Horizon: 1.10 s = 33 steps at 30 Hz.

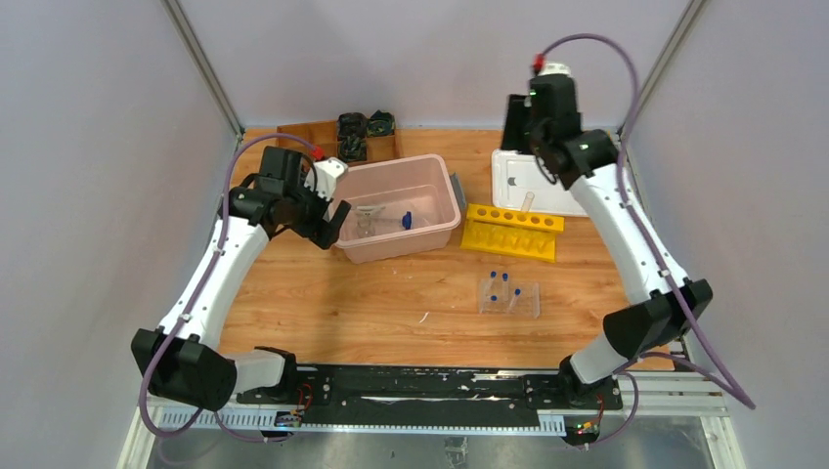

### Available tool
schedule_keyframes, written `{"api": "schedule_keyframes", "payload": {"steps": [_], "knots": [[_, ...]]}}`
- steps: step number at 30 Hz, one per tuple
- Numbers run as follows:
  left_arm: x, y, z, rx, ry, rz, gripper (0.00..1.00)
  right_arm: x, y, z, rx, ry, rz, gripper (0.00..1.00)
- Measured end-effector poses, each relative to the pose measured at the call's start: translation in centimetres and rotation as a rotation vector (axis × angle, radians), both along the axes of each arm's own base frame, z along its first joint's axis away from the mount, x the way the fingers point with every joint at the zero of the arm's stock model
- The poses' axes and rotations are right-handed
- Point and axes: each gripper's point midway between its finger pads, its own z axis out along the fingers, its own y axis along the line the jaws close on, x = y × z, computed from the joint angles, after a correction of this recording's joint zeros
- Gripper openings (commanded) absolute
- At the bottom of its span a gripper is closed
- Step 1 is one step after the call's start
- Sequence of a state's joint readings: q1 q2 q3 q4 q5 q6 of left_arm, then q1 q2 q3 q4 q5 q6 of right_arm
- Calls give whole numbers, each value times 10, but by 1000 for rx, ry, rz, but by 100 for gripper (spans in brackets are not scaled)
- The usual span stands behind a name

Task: Organize the chemistry lab equipment

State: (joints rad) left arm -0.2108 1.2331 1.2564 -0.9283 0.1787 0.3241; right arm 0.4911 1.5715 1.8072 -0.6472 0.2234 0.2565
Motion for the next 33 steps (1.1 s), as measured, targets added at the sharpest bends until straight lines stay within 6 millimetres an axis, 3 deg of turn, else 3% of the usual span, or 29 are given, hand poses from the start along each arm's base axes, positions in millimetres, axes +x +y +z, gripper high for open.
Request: {"api": "schedule_keyframes", "payload": {"steps": [3,6,9,11,12,17,22,28,33], "knots": [[3,-1,-9,7,23,-7,100,14,-86,-3,26,14,-241,72],[5,-1,-15,14,29,-14,100,13,-165,-41,53,112,-472,75],[3,-1,-20,19,36,-22,100,6,-213,-90,96,241,-628,75],[5,-1,-19,19,29,-29,100,3,-233,-124,120,329,-708,73],[6,-1,-19,18,23,-29,100,2,-243,-150,131,396,-759,73],[15,-4,-19,4,-20,-19,100,3,-241,-211,151,564,-828,69],[19,-8,-17,-25,-32,-16,100,10,-236,-253,179,669,-886,61],[19,-14,-15,-49,-35,-36,100,22,-234,-284,211,722,-941,56],[16,-17,-16,-57,-26,-65,100,26,-235,-292,221,725,-970,47]]}}
